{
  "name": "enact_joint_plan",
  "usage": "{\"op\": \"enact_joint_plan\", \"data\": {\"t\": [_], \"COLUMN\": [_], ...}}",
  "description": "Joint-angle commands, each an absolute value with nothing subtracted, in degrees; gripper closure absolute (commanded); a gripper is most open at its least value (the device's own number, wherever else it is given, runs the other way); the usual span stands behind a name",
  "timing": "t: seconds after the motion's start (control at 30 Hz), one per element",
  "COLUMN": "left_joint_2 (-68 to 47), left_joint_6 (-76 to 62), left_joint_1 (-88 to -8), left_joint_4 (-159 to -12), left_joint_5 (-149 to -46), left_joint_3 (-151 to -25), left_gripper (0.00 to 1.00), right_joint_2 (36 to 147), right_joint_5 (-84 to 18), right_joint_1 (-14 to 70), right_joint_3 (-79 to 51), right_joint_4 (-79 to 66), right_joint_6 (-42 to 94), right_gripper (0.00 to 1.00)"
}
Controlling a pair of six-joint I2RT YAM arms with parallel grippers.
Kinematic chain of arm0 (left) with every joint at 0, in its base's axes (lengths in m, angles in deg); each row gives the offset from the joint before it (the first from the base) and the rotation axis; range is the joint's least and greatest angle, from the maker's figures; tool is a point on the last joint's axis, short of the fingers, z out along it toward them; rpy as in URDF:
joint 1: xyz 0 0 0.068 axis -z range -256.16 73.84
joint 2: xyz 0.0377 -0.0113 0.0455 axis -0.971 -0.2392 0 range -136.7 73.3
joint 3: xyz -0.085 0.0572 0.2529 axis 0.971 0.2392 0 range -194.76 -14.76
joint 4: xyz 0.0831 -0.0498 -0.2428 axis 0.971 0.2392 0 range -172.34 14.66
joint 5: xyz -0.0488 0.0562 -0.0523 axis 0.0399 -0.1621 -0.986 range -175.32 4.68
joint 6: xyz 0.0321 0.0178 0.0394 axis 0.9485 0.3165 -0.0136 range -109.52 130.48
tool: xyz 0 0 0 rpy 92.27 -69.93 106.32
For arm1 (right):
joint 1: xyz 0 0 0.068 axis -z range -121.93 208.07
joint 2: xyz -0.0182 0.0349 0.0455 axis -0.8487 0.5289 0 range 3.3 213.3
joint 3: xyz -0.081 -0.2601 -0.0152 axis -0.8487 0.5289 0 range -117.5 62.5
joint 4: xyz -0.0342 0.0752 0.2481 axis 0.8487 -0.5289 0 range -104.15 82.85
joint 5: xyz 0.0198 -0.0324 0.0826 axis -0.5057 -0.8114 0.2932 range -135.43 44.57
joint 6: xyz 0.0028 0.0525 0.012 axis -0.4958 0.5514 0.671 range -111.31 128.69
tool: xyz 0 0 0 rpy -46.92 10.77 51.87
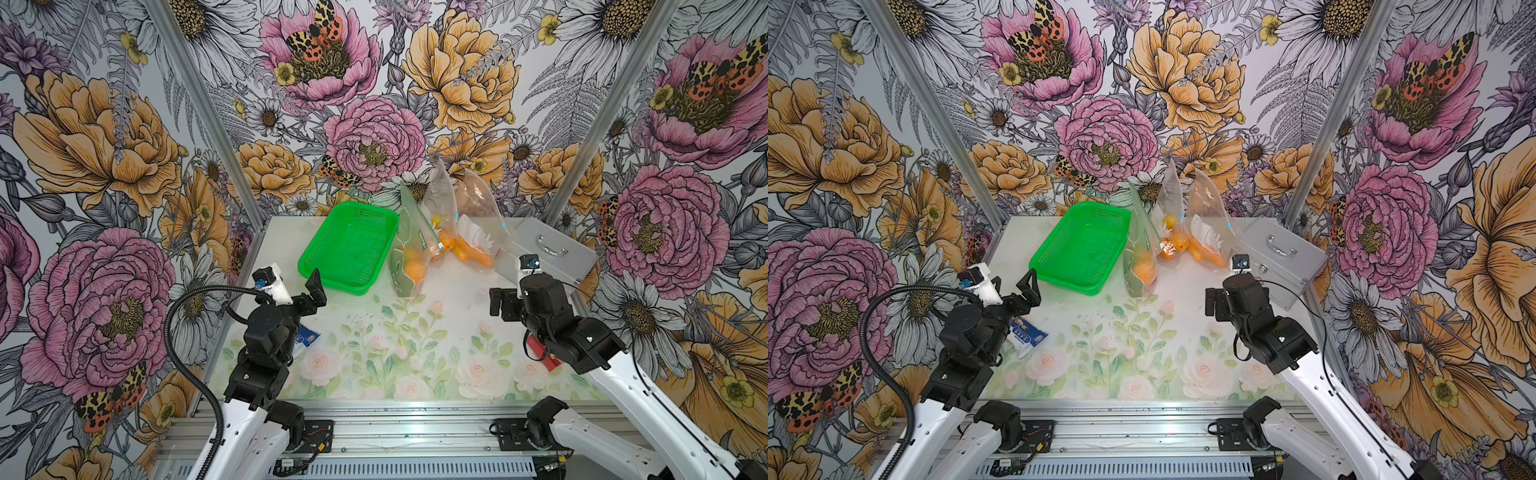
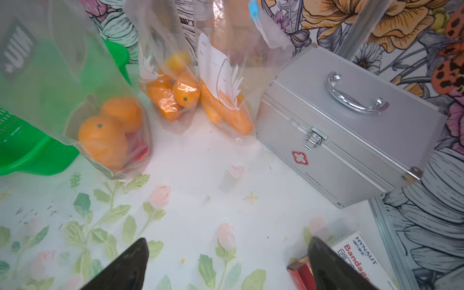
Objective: Place the mango in a zip-top bag and seal the zipper
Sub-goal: Reset both arms
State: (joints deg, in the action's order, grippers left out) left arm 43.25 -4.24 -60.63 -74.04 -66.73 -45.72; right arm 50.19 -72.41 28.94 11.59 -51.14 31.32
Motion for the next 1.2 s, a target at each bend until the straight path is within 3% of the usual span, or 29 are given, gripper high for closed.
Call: {"op": "enact_joint_plan", "data": {"t": [0.0, 0.27, 0.37, 0.63, 1.17], "left_joint_2": [43.81, 37.67, 33.71, 16.83, -16.8], "left_joint_6": [-2.35, 7.59, 9.64, 7.76, 12.9], "left_joint_1": [-60.74, -61.15, -62.59, -74.44, -76.26], "left_joint_4": [-75.24, -94.84, -101.47, -119.89, -151.6], "left_joint_5": [-55.96, -56.68, -58.08, -73.75, -85.02], "left_joint_3": [-41.02, -29.09, -26.51, -24.52, -29.47], "left_gripper": [0.01, 0.01, 0.01, 0.01, 0.01], "right_joint_2": [45.06, 37.75, 41.18, 59.1, 79.12], "right_joint_5": [-86.08, -87.3, -83.01, -70.69, -53.77], "right_joint_1": [29.79, 36.71, 40.55, 50.76, 61.12], "right_joint_3": [19.18, 39.66, 43.6, 47.5, 46.09], "right_joint_4": [-43.02, -13.38, -2.42, 23.62, 41.36], "right_joint_6": [34.72, 22.85, 18.83, 17.36, 17.22], "right_gripper": [0.01, 0.01, 0.01, 0.01, 0.01]}}
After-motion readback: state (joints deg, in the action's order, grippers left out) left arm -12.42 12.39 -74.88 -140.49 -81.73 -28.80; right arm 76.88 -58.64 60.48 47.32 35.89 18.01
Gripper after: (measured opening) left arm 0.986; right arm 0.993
